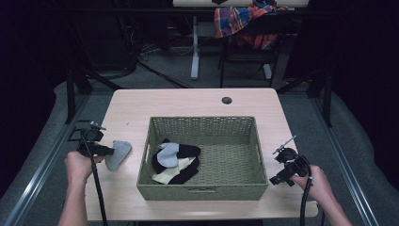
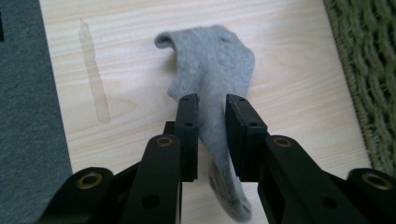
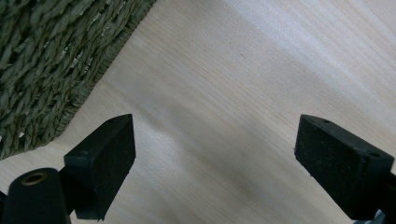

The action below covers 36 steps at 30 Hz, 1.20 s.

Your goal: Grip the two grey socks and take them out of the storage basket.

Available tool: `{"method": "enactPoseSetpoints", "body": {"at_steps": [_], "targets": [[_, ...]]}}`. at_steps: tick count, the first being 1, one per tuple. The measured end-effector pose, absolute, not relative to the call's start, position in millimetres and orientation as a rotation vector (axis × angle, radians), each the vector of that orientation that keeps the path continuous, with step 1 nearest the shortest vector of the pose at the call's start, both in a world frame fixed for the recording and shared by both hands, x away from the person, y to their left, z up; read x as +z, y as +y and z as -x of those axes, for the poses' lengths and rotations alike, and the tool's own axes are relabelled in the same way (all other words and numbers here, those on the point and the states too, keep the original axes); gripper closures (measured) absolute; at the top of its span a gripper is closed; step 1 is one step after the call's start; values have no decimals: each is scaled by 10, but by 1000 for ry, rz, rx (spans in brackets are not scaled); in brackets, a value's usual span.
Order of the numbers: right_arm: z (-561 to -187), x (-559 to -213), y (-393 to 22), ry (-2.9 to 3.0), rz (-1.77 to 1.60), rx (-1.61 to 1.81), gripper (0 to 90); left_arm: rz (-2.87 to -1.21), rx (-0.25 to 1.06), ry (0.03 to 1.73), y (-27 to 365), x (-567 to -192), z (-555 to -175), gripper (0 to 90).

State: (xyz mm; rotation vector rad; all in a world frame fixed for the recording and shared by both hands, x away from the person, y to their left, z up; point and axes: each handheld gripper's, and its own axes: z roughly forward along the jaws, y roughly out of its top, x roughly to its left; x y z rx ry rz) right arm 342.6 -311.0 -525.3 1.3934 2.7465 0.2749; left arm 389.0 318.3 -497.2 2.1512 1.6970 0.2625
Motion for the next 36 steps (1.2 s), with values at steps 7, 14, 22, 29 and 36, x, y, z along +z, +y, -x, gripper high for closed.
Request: {"method": "enactPoseSetpoints", "body": {"at_steps": [7, 14, 22, 29, 36], "targets": [[-3429, -5256, -3111, 2747, -1400, 291, 119, -2134, 365, 1685, 3092, -4716, -3849, 539], [-3425, -5263, -3079, 2716, -1413, 302, 120, -2126, 474, 1596, 2846, -4425, -3784, 264], [-3437, -5255, -3097, 2754, -1395, 288, 120, -2144, 526, 1444, 2525, -4220, -3724, 24], [-3430, -5249, -3103, 2749, -1392, 284, 120, -2169, 544, 1405, 2396, -4212, -3727, 5], [-3424, -5250, -3118, 2750, -1397, 287, 120, -2188, 545, 1371, 2307, -4199, -3729, 4]]}}
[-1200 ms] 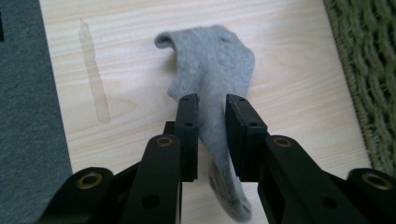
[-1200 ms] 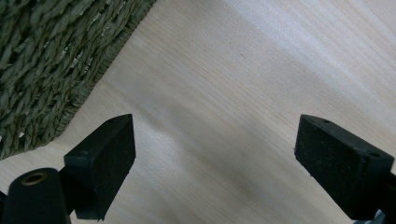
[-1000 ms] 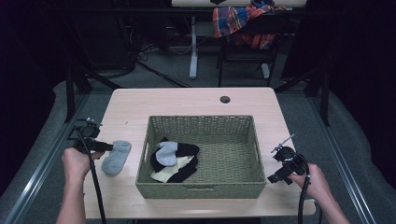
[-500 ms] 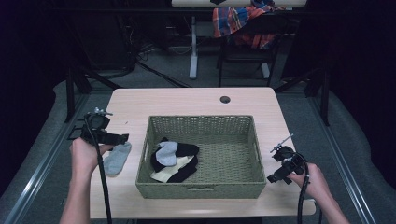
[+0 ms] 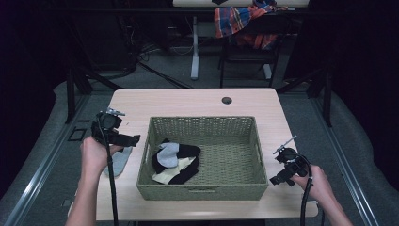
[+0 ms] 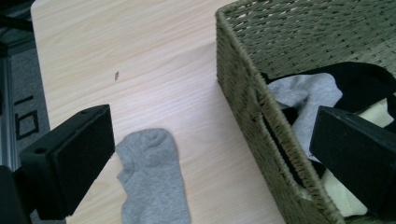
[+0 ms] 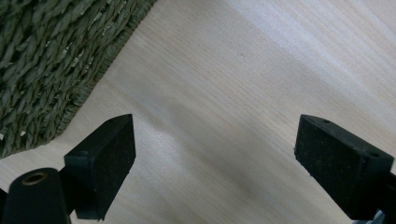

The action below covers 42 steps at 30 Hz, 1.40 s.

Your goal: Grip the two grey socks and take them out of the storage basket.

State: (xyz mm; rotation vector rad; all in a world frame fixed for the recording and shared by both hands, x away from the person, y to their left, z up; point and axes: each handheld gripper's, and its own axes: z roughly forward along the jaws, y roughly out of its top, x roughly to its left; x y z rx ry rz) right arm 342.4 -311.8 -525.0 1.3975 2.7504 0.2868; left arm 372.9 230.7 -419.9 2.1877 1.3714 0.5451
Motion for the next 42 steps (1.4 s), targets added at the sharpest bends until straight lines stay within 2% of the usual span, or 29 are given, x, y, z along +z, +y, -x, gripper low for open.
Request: {"method": "enactPoseSetpoints", "body": {"at_steps": [18, 35, 37, 39, 41, 42], "targets": [[-3401, -5250, -3142, 2749, -1405, 281, 120, -2303, 484, 1233, 1803, -4358, -3819, 1], [-3385, -5272, -3139, 2737, -1424, 306, 120, -2388, 437, 1179, 1398, -4560, -3973, 5], [-3384, -5270, -3139, 2734, -1426, 309, 120, -2408, 410, 1171, 1359, -4594, -4000, 40], [-3384, -5271, -3138, 2736, -1425, 306, 120, -2429, 387, 1192, 1326, -4629, -4030, 166], [-3383, -5274, -3135, 2738, -1430, 315, 120, -2443, 358, 1186, 1295, -4666, -4052, 190], [-3383, -5274, -3135, 2738, -1430, 315, 120, -2443, 358, 1186, 1295, -4666, -4052, 237]]}}
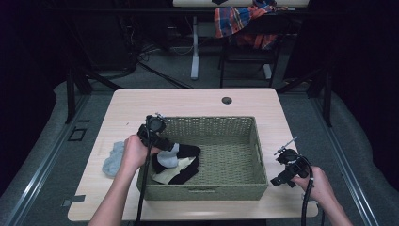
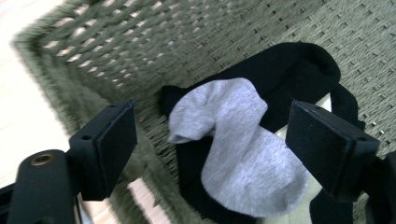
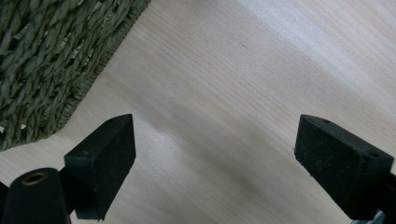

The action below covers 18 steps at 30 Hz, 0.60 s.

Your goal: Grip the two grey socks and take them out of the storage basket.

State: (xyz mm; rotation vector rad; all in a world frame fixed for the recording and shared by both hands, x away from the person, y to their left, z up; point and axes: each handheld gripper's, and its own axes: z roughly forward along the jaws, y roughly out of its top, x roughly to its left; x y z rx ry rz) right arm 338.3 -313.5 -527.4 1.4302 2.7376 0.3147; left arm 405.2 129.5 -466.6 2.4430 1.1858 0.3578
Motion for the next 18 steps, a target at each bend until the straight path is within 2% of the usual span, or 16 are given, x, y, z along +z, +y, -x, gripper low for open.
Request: {"method": "enactPoseSetpoints", "body": {"at_steps": [11, 14, 18], "targets": [[-3387, -5258, -3131, 2750, -1412, 288, 121, -2582, 240, 1256, 1136, -4915, -4148, 409], [-3387, -5257, -3131, 2751, -1410, 285, 121, -2599, 252, 1257, 1110, -4920, -4138, 495], [-3380, -5255, -3128, 2746, -1416, 297, 121, -2638, 217, 1230, 1089, -4942, -4117, 717]]}}
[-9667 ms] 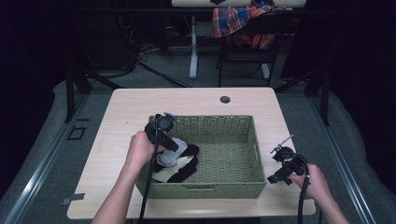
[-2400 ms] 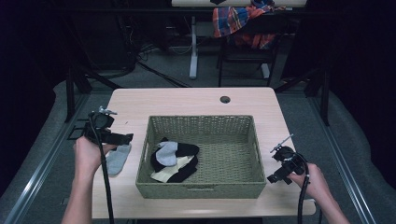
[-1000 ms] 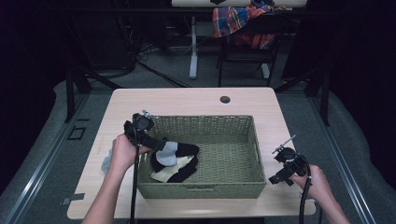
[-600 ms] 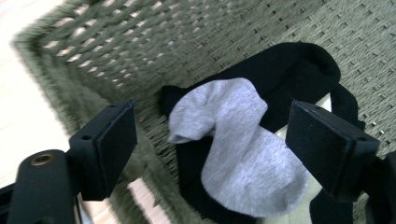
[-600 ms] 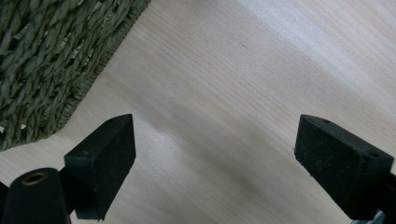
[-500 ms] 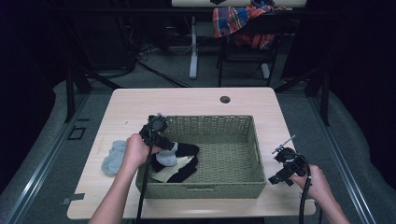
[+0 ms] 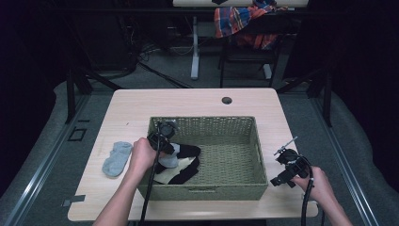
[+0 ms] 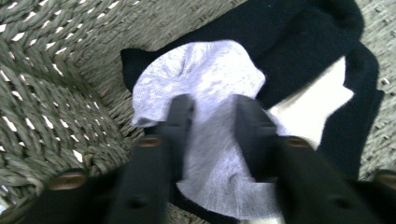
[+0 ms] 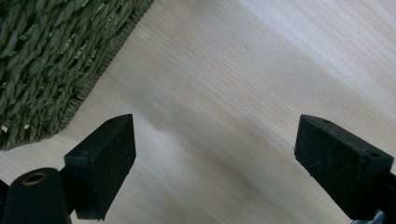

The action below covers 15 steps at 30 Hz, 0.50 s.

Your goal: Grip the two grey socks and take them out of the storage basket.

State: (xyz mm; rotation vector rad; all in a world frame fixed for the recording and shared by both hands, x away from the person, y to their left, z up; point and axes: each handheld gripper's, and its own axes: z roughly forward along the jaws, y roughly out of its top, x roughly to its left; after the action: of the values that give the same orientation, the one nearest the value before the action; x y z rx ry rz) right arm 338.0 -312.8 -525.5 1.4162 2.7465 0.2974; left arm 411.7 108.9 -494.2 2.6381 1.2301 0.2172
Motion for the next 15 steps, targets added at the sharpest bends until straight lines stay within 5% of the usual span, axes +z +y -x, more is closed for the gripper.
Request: {"method": "enactPoseSetpoints", "body": {"at_steps": [5, 15], "targets": [[-3377, -5254, -3131, 2743, -1418, 303, 121, -2666, 205, 1196, 1062, -4957, -4086, 852], [-3378, -5253, -3135, 2745, -1417, 301, 122, -2600, 249, 1153, 1132, -4715, -4005, 861]]}}
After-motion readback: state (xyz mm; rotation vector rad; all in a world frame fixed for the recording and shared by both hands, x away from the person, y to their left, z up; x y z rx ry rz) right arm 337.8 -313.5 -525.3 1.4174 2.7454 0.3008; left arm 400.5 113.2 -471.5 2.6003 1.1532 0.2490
